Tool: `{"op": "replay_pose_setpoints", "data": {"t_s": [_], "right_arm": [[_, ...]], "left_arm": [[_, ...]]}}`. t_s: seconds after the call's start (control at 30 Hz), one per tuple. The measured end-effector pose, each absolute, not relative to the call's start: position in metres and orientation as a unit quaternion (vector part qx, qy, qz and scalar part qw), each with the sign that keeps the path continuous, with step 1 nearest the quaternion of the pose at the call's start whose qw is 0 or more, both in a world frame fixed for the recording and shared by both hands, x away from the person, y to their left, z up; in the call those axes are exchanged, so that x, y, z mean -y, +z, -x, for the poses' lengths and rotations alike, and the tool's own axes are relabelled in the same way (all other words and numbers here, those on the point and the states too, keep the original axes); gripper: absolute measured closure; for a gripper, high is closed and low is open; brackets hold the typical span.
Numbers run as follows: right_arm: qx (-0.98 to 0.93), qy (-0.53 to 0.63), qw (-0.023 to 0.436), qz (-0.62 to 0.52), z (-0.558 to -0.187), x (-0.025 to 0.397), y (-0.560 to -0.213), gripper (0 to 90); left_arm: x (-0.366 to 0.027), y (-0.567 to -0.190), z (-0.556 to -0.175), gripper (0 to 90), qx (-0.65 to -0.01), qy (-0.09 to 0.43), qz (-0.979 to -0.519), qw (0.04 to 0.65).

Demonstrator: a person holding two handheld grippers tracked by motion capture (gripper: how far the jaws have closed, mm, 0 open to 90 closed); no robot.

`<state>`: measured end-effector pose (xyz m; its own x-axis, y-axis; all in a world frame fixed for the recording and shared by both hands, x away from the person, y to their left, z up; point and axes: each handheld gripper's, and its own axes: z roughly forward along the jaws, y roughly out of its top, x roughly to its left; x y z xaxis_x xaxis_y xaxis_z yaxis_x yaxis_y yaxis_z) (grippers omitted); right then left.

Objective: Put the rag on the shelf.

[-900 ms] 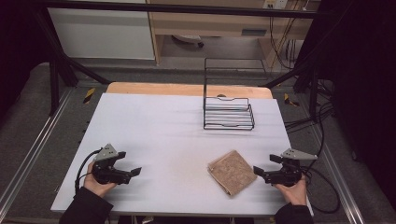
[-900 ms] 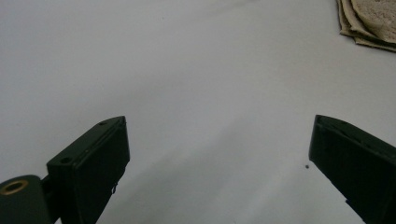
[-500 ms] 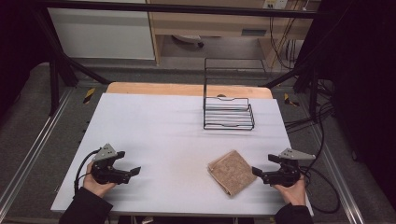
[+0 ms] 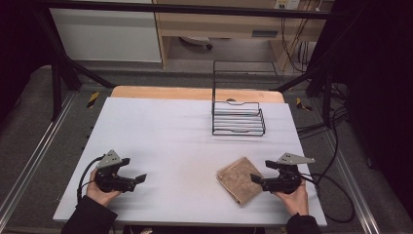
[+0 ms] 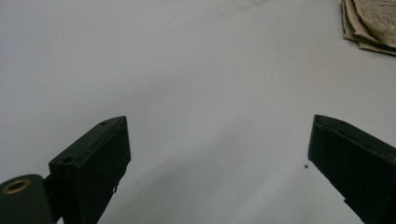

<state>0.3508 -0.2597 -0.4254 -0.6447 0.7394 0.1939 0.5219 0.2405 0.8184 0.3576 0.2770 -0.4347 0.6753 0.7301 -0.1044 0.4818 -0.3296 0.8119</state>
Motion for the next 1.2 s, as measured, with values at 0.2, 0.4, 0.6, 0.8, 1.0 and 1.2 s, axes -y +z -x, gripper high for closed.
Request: {"op": "replay_pose_setpoints", "data": {"t_s": [0.2,0.4,0.6,0.8,1.0,1.2], "right_arm": [[-0.787,0.467,0.108,-0.388,-0.353,0.245,-0.424,23.7],[-0.799,0.466,0.097,-0.368,-0.359,0.223,-0.422,33.1],[-0.81,0.436,0.107,-0.377,-0.372,0.206,-0.423,40.3],[-0.811,0.409,0.127,-0.398,-0.389,0.209,-0.428,46.9],[-0.812,0.381,0.132,-0.422,-0.401,0.217,-0.437,50.9],[-0.815,0.365,0.11,-0.436,-0.407,0.221,-0.445,54.9]], "left_arm": [[-0.277,-0.434,-0.357,6.0,-0.379,0.142,-0.801,0.44],[-0.277,-0.434,-0.357,6.2,-0.378,0.144,-0.803,0.437],[-0.277,-0.434,-0.356,6.3,-0.38,0.144,-0.802,0.438],[-0.277,-0.434,-0.356,6.5,-0.379,0.144,-0.804,0.435],[-0.276,-0.434,-0.356,6.8,-0.377,0.144,-0.805,0.434],[-0.275,-0.435,-0.357,7.1,-0.377,0.142,-0.807,0.433]]}}
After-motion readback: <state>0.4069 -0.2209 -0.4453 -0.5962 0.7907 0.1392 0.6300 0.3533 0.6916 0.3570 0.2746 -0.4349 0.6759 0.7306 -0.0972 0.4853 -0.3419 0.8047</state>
